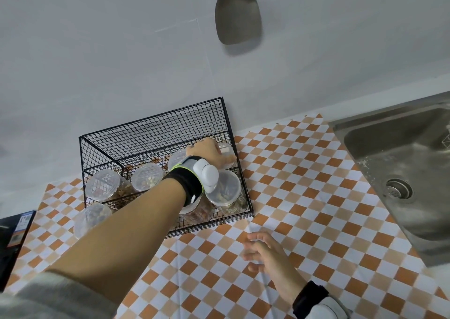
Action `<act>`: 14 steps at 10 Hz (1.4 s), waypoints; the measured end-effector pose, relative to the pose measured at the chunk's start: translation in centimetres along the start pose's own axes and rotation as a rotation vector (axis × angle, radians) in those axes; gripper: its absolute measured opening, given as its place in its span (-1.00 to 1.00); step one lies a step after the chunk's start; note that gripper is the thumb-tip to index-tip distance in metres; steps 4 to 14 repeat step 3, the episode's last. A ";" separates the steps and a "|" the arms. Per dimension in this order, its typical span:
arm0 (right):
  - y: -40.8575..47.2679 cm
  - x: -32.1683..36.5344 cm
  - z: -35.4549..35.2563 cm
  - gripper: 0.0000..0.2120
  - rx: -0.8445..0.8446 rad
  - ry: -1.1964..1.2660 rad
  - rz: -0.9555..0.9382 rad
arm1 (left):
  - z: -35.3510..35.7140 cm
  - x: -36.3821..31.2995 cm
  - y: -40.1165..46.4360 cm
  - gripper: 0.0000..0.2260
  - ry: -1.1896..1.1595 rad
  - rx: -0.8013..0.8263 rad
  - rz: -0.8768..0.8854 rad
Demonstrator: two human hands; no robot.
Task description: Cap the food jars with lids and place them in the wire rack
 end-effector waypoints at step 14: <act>-0.5 1.5 -0.5 -0.83 -0.003 -0.015 -0.076 | -0.9 0.9 -2.5 -0.65 -0.068 -0.130 0.100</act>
Point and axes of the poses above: each hand's wrist, its own y-axis towards the middle knuckle, its own z-axis out of the palm, x = y × z, the point moved 7 cm from there along y, towards the middle knuckle, and after that the axes turned 13 degrees about -y, right-handed, at the moved point
